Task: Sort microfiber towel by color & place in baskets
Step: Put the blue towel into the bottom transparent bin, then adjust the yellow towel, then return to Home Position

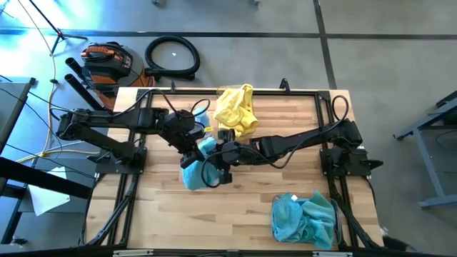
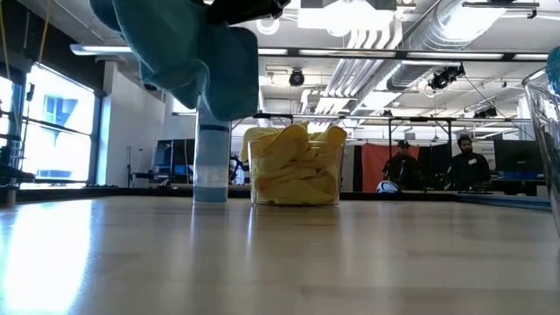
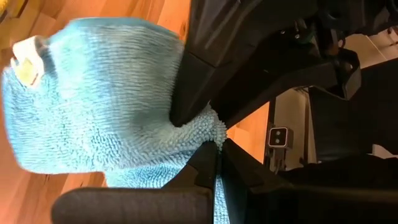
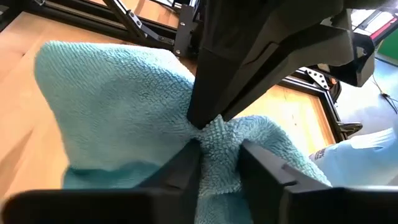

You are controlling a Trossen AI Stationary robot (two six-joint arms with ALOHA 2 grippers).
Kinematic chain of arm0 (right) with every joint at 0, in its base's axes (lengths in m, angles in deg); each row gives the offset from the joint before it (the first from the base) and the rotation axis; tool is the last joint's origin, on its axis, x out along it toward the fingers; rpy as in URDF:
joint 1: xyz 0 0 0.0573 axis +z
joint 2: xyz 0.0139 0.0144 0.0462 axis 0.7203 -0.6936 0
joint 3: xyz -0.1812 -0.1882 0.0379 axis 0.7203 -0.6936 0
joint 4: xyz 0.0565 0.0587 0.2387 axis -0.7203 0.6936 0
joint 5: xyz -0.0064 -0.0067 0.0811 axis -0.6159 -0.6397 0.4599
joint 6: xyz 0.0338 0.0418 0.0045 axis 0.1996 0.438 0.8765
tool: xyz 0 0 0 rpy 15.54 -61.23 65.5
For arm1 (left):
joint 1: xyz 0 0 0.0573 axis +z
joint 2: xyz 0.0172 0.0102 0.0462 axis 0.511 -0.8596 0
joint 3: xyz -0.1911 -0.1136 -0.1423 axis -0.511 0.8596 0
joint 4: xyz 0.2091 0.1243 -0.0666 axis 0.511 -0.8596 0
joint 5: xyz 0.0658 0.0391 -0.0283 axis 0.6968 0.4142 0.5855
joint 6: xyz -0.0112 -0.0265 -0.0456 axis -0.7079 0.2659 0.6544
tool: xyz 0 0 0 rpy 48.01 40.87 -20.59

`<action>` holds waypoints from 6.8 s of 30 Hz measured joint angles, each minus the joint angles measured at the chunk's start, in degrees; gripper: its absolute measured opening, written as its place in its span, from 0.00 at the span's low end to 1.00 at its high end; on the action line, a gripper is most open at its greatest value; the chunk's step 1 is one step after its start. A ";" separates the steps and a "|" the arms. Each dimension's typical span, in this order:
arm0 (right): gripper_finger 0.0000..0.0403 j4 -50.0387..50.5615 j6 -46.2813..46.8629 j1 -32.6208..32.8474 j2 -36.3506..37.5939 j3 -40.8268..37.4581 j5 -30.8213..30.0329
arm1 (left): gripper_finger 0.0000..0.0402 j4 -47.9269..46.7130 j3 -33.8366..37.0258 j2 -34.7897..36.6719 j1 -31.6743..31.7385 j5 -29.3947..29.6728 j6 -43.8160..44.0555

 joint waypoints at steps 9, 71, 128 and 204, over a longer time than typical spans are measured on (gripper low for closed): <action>0.06 0.88 5.80 0.43 0.01 0.00 -1.13 | 0.00 2.00 0.15 0.00 0.00 1.12 -3.42; 0.00 61.40 129.55 41.73 0.15 -0.02 13.96 | 0.26 12.44 0.00 0.04 0.09 3.34 -5.88; 0.36 63.21 137.43 45.27 4.13 6.47 4.65 | 0.26 12.55 0.09 4.96 0.20 3.41 -12.19; 0.00 45.46 45.45 -27.32 -8.56 23.06 2.74 | 0.26 6.86 24.20 44.15 11.34 22.56 -29.90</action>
